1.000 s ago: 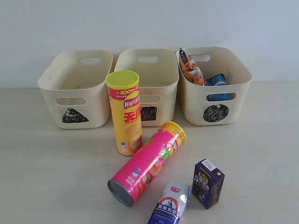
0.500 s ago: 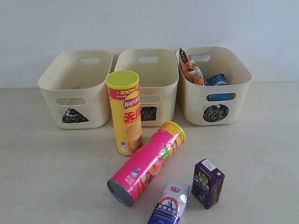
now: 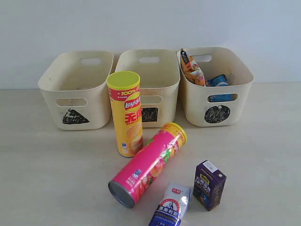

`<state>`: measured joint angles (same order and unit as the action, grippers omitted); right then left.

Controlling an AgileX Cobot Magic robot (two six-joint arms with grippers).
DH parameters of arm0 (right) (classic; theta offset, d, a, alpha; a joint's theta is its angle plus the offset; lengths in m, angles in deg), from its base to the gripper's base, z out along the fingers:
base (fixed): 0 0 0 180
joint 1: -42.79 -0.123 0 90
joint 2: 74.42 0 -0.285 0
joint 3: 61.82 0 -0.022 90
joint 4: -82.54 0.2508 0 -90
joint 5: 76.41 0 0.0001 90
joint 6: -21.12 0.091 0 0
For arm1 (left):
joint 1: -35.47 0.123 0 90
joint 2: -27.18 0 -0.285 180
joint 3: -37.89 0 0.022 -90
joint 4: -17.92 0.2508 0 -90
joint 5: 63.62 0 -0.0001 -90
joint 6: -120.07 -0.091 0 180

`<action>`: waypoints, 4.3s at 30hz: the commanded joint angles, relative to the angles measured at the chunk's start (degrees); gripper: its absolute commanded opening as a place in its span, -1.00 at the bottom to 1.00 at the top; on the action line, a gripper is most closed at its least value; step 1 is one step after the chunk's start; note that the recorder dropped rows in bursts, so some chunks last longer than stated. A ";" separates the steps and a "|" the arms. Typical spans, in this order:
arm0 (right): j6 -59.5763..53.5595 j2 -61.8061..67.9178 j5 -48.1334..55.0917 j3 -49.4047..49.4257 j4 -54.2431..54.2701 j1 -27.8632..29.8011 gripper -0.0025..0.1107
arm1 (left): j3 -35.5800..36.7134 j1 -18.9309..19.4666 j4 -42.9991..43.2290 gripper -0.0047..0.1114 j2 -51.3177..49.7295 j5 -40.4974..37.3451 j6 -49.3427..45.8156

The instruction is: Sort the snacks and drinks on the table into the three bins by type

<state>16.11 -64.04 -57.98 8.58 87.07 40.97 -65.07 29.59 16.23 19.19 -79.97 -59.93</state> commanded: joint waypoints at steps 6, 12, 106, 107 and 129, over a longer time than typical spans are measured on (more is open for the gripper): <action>5.00 -2.60 -2.50 5.08 -2.36 0.09 -0.96 | 0.18 0.14 -0.27 -0.85 0.20 0.50 0.41; 4.51 -2.60 -2.87 6.82 -2.36 0.09 -0.96 | 0.18 0.14 -0.27 -0.85 0.20 0.48 0.41; 3.42 -2.60 0.03 6.82 -2.14 0.09 -0.96 | -38.88 0.03 71.63 0.68 -95.19 77.58 34.50; 3.42 -2.60 0.03 6.82 -2.14 0.09 -0.96 | -38.88 0.03 69.99 0.68 -96.00 78.06 32.66; 3.42 -2.60 0.03 6.82 -2.14 0.09 -0.96 | -46.65 -3.37 64.09 0.68 -103.87 79.82 28.71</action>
<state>19.69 -66.32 -57.51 15.11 84.92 40.97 -110.23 27.67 81.06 -84.37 2.31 -32.03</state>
